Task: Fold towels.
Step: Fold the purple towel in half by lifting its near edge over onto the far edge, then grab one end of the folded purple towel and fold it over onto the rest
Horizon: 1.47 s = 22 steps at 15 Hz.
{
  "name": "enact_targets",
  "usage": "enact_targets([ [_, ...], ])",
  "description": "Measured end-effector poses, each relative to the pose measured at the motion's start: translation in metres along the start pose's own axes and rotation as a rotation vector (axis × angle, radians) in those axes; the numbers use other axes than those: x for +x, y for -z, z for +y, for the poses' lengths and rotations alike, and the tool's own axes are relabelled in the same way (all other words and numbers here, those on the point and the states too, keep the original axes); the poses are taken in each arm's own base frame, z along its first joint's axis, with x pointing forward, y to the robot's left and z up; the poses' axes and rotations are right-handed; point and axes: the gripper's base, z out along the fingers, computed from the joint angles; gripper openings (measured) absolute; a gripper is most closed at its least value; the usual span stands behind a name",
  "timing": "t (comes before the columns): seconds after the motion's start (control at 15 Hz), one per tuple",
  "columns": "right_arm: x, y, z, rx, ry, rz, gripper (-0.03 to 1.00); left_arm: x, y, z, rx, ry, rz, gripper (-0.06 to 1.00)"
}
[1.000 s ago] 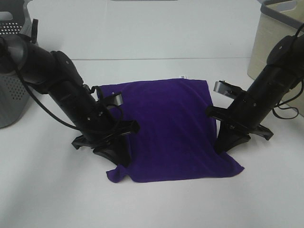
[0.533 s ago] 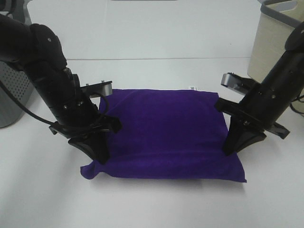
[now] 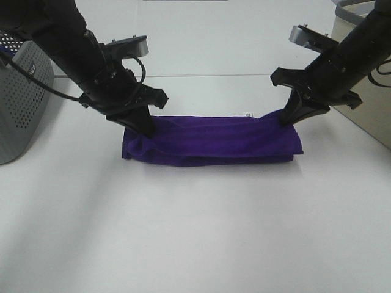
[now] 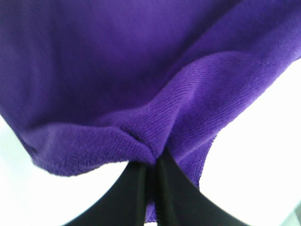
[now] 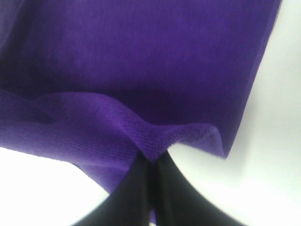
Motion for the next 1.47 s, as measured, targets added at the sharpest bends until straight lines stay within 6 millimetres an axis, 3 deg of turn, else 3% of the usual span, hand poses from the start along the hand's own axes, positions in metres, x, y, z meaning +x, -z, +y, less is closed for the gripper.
enact_targets([
  [0.27,-0.044,-0.011,-0.007,0.025,0.024,-0.119,0.02,-0.047,-0.008,0.032,-0.029,0.000,-0.114,0.01],
  [0.4,-0.055,-0.022,-0.011,0.030,0.027,-0.128,0.02,-0.056,-0.017,0.037,-0.030,-0.007,-0.124,0.01],
  [0.53,-0.064,-0.043,-0.019,0.034,0.026,-0.114,0.02,-0.058,-0.035,0.044,-0.033,-0.001,-0.108,0.01],
  [0.73,-0.071,-0.052,-0.023,0.035,0.027,-0.116,0.02,-0.060,-0.042,0.049,-0.052,0.001,-0.129,0.03],
  [0.87,-0.069,-0.059,-0.026,0.036,0.022,-0.101,0.03,-0.060,-0.046,0.052,-0.063,0.000,-0.142,0.10],
  [1.0,-0.069,-0.062,-0.027,0.037,0.020,-0.094,0.17,-0.060,-0.048,0.054,-0.074,-0.005,-0.140,0.29],
  [1.07,-0.068,-0.062,-0.027,0.042,0.018,-0.093,0.34,-0.059,-0.048,0.055,-0.086,-0.004,-0.135,0.41],
  [1.13,-0.068,-0.062,-0.028,0.049,0.010,-0.089,0.44,-0.058,-0.048,0.057,-0.103,0.009,-0.124,0.54],
  [1.27,-0.065,-0.061,-0.028,0.049,0.017,-0.053,0.79,-0.055,-0.046,0.060,-0.147,0.018,-0.080,0.70],
  [1.47,-0.065,-0.041,-0.019,0.039,0.036,-0.047,0.86,-0.062,-0.023,0.054,-0.172,-0.010,-0.010,0.73],
])
